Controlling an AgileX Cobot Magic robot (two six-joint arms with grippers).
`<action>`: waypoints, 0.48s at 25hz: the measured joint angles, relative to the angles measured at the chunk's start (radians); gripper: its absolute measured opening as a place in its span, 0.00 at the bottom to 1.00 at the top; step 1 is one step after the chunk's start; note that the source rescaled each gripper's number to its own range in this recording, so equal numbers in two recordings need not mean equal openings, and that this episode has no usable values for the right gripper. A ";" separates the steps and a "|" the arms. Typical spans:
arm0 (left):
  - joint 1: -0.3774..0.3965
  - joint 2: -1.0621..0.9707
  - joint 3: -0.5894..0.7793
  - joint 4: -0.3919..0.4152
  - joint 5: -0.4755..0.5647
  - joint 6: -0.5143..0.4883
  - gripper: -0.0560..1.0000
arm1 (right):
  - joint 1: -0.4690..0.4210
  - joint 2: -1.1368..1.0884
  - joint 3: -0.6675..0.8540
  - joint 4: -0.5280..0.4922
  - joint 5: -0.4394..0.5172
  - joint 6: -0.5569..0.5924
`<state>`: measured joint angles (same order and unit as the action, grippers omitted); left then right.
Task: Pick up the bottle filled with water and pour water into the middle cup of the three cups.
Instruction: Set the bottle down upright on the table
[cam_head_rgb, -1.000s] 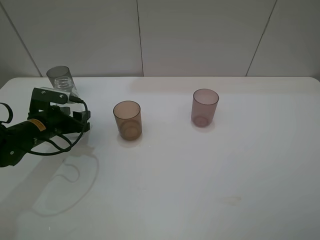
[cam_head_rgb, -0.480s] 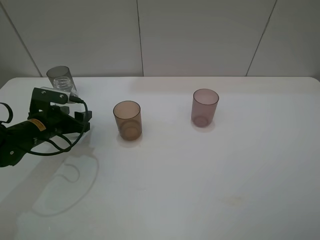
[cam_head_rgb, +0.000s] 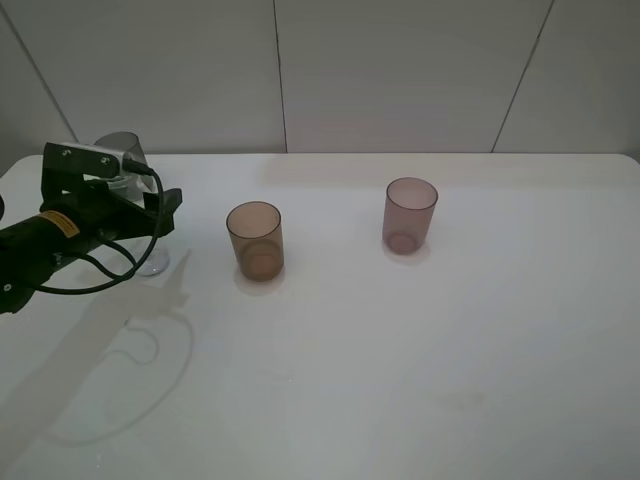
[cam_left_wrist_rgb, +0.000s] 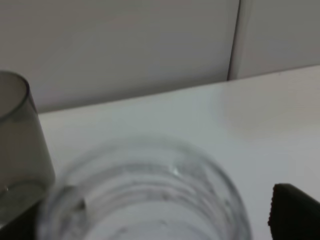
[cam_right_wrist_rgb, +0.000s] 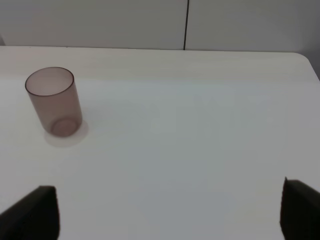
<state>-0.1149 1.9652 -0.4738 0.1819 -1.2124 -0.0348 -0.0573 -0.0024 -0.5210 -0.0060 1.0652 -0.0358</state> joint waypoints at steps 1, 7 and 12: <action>0.000 -0.018 0.000 0.000 0.000 0.000 0.98 | 0.000 0.000 0.000 0.000 0.000 0.000; 0.000 -0.168 0.002 -0.001 0.000 -0.002 0.98 | 0.000 0.000 0.000 0.000 0.000 0.000; 0.000 -0.343 0.003 0.000 0.071 -0.032 0.98 | 0.000 0.000 0.000 0.006 0.000 0.000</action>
<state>-0.1149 1.6220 -0.4710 0.1819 -1.1419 -0.0663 -0.0573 -0.0024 -0.5210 0.0000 1.0652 -0.0358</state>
